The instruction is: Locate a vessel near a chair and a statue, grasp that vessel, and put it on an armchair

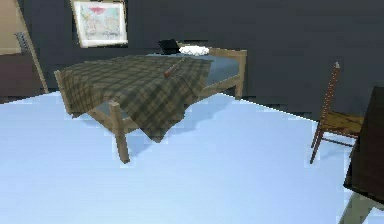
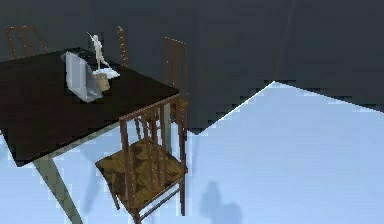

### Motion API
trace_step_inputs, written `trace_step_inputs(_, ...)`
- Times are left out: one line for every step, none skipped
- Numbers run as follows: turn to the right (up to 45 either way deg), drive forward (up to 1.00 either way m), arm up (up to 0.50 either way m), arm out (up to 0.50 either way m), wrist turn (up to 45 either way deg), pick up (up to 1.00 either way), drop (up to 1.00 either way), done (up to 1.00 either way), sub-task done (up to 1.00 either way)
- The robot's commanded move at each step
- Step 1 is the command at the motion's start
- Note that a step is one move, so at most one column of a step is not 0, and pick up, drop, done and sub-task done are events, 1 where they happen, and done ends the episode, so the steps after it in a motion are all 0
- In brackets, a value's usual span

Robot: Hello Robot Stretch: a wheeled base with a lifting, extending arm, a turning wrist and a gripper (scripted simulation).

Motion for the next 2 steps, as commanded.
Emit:
trace_step_inputs(6.0, 0.00, 0.00, 0.00, 0.0, 0.00, 0.00, 0.00, 0.00)
trace_step_inputs(0.0, 0.50, 0.00, 0.00, 0.0, 0.00, 0.00, 0.00, 0.00)
